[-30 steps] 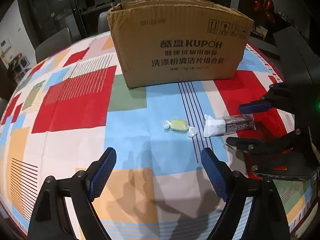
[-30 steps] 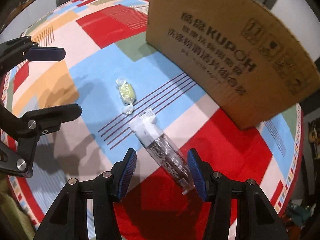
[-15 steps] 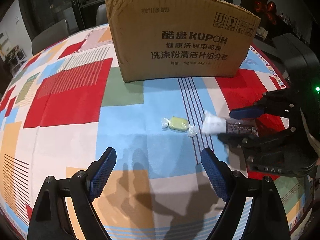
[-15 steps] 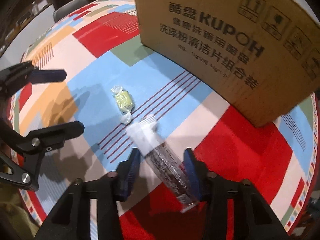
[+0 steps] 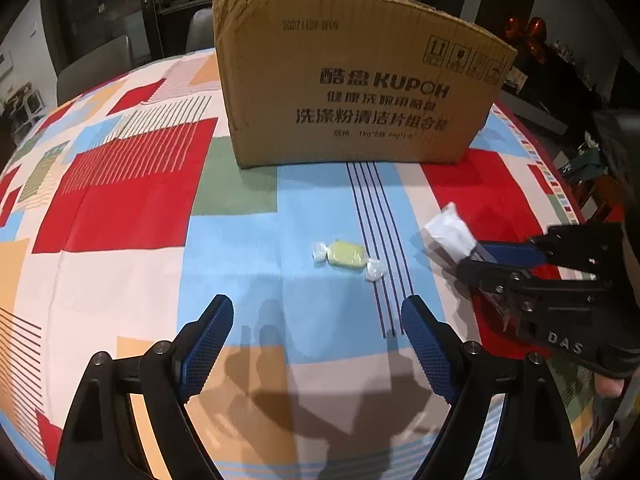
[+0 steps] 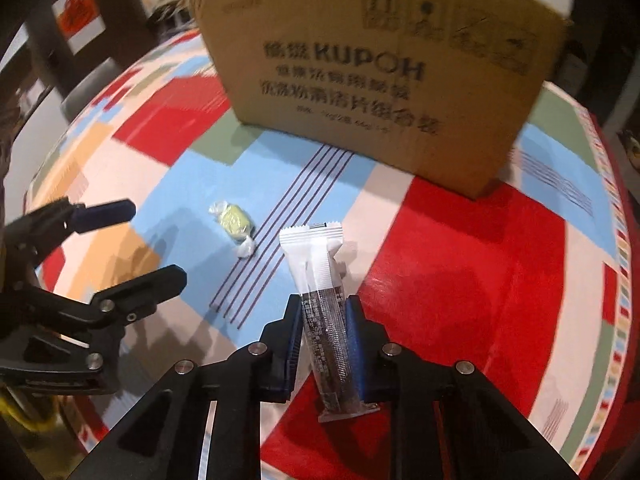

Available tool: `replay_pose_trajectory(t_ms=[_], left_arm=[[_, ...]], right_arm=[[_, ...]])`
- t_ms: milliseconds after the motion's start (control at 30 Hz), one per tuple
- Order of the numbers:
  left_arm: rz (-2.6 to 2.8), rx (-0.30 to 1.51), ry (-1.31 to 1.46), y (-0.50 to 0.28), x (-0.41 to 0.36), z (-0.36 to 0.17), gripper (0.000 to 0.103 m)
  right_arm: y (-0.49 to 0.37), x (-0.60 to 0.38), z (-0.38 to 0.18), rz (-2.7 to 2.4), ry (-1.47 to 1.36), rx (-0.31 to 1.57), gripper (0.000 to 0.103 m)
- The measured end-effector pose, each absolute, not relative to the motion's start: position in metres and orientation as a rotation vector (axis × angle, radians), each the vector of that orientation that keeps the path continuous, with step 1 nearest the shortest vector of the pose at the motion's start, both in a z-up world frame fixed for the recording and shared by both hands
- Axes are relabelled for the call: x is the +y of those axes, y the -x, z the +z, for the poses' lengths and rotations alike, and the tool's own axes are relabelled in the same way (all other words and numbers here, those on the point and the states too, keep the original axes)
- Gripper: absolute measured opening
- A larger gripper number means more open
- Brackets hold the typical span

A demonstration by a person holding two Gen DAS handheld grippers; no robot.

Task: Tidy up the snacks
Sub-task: 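Grasp the clear wrapped bar with the right tool while the left tool grasps the green candy, then lift and carry the green candy and wrapped bar over the box with both tools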

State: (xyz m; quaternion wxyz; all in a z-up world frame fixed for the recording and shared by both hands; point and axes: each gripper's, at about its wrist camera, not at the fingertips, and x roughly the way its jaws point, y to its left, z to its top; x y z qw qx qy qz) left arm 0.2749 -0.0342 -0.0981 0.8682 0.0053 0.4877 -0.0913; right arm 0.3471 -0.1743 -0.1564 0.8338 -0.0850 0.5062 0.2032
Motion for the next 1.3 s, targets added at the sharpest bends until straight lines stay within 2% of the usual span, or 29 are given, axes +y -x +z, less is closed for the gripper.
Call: replay_pose_trajectory(t_ms=[367,633,700,767,933,1300], left_arm=[[-0.152,1.033,0.153,-0.298,-0.043,-0.107,0.062],[0.001,1.015,0.088,-0.309,-0.064,-0.115,0.06],[0.02,1.011,0.069,-0.311,-0.067,-0.118,0.051],[0.015,1.019,0.073,-0.311,-0.066,-0.121,0.038],[-0.055,1.016,0.12,-0.307,-0.059,-0.124,0.026],[-0.148,0.961,0.09,-0.29,-0.047,-0.106,0.025]], right_arm=[[-0.327,-0.188,-0.134,0.286,-0.047,0.93,0.022],[-0.328,-0.191,-0.135,0.257,-0.073,0.897,0.022],[-0.328,-0.191,-0.134,0.251,-0.077,0.89,0.022],[-0.327,-0.191,-0.134,0.243,-0.079,0.886,0.022],[-0.325,-0.189,-0.135,0.25,-0.082,0.883,0.022],[-0.318,-0.181,-0.136,0.282,-0.092,0.892,0.022]])
